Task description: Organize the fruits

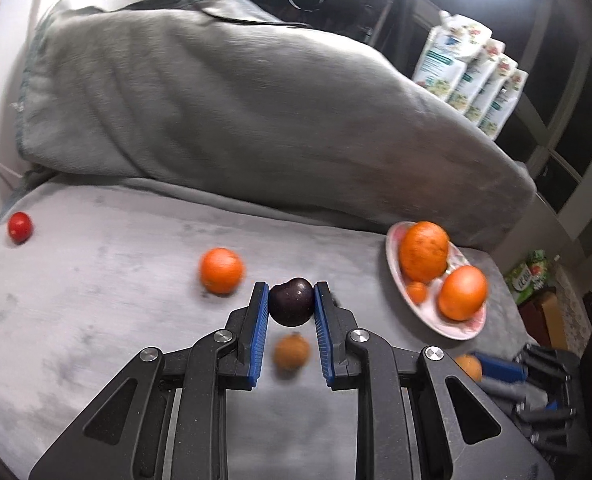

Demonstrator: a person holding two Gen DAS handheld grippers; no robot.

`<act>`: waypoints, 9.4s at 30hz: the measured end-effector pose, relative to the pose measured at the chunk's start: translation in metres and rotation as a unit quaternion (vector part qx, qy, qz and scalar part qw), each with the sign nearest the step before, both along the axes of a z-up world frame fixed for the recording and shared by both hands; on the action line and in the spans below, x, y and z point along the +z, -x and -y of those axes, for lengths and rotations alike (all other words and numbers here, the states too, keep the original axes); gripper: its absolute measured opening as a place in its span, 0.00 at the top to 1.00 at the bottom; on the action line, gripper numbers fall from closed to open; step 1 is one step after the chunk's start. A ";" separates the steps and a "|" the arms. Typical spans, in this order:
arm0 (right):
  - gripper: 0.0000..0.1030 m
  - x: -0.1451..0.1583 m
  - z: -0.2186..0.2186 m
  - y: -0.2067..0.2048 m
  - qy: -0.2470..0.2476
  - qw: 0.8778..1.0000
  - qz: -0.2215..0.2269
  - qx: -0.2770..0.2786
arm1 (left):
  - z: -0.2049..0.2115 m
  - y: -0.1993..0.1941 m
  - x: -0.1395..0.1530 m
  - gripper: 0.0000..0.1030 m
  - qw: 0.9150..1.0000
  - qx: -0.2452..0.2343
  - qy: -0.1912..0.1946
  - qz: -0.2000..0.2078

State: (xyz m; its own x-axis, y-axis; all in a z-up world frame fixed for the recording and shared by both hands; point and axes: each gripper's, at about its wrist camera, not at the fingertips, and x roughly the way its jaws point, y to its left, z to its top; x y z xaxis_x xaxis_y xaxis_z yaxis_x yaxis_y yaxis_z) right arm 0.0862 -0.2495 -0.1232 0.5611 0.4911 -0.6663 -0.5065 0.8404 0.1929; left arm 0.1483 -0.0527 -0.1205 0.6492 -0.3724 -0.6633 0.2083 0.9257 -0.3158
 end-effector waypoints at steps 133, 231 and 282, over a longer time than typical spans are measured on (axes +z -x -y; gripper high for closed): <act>0.01 0.049 0.092 -0.033 -0.059 0.988 0.060 -0.129 | 0.085 0.038 0.030 0.23 0.993 -0.073 -0.067 0.067; 0.71 -0.062 -0.082 -0.083 0.005 0.998 -0.056 0.022 | -0.036 -0.042 -0.044 0.67 0.999 0.040 -0.020 -0.019; 0.71 0.012 0.073 -0.013 -0.056 0.991 0.033 -0.114 | 0.085 0.044 0.009 0.67 0.996 -0.063 -0.008 0.059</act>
